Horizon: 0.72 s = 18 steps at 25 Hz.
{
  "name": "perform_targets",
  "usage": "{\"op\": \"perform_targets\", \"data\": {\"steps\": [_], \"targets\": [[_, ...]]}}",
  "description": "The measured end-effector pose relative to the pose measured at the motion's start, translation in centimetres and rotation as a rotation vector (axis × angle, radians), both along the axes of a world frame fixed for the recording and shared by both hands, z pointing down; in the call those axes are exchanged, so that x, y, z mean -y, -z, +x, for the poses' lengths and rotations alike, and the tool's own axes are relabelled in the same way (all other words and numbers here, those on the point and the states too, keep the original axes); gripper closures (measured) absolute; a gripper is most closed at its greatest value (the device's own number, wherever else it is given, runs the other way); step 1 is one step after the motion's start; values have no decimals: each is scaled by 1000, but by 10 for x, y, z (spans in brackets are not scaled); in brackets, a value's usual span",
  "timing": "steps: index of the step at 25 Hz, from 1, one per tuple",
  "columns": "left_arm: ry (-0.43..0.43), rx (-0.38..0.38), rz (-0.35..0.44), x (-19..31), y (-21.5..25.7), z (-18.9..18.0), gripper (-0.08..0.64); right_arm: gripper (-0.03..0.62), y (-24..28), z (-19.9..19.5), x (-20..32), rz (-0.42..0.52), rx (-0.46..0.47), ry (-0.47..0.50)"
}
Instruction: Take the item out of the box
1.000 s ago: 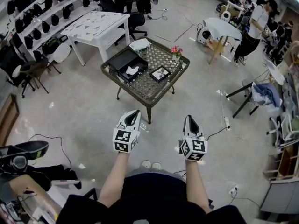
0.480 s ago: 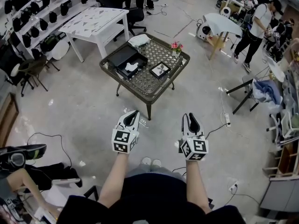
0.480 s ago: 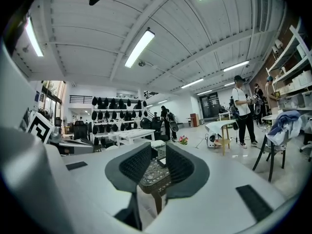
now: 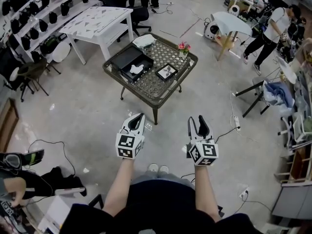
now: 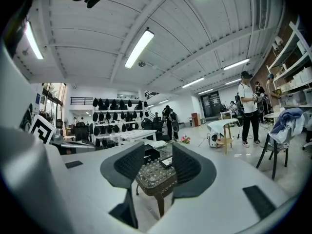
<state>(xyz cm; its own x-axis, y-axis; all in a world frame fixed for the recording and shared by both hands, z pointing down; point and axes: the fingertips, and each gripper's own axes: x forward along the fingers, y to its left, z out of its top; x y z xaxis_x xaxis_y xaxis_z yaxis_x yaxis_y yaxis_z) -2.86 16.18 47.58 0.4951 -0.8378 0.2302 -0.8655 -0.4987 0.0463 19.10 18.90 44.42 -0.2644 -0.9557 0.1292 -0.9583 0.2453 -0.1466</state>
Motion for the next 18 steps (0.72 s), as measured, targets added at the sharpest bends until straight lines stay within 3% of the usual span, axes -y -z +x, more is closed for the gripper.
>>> {"op": "perform_targets", "data": {"steps": [12, 18], "targets": [[-12, -7, 1, 17, -10, -20, 540, 425, -7, -16, 5, 7, 6, -35], [-34, -9, 2, 31, -12, -13, 540, 425, -6, -7, 19, 7, 8, -61]]}}
